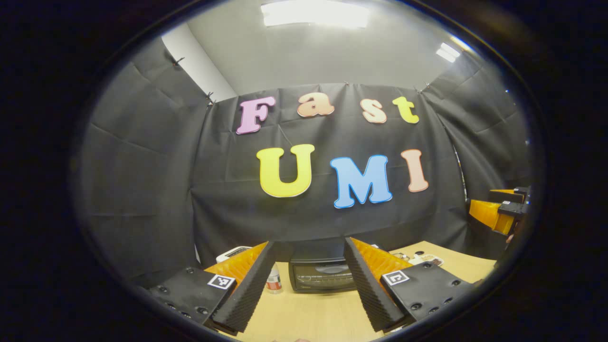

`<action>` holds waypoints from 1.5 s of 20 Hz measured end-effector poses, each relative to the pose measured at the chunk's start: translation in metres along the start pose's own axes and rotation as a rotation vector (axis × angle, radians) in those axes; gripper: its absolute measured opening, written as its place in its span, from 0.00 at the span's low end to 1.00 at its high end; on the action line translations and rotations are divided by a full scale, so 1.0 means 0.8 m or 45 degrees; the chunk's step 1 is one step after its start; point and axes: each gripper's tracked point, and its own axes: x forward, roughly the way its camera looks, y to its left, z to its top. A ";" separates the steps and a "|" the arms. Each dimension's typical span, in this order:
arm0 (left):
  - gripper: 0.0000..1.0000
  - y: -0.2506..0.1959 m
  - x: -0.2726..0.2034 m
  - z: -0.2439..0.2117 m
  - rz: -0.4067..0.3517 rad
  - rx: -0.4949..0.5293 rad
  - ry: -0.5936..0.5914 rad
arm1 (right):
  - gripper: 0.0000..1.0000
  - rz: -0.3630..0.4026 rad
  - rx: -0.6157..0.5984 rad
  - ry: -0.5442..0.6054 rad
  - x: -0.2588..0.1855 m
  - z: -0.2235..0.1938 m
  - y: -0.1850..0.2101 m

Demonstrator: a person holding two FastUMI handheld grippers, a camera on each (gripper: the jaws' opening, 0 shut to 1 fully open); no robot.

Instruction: Open the electric oven with the left hand, put the food in, and close the electric oven.

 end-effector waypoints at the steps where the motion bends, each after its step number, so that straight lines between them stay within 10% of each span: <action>1: 1.00 -0.002 0.000 0.001 0.002 0.001 -0.001 | 0.95 0.003 -0.003 0.002 0.001 -0.001 -0.001; 18: 1.00 -0.066 0.025 -0.007 0.070 0.020 0.011 | 0.95 0.135 -0.019 -0.023 -0.012 -0.013 -0.039; 30: 0.97 -0.083 0.169 -0.059 -0.073 -0.016 0.046 | 0.95 -0.060 -0.031 -0.006 0.034 -0.011 -0.060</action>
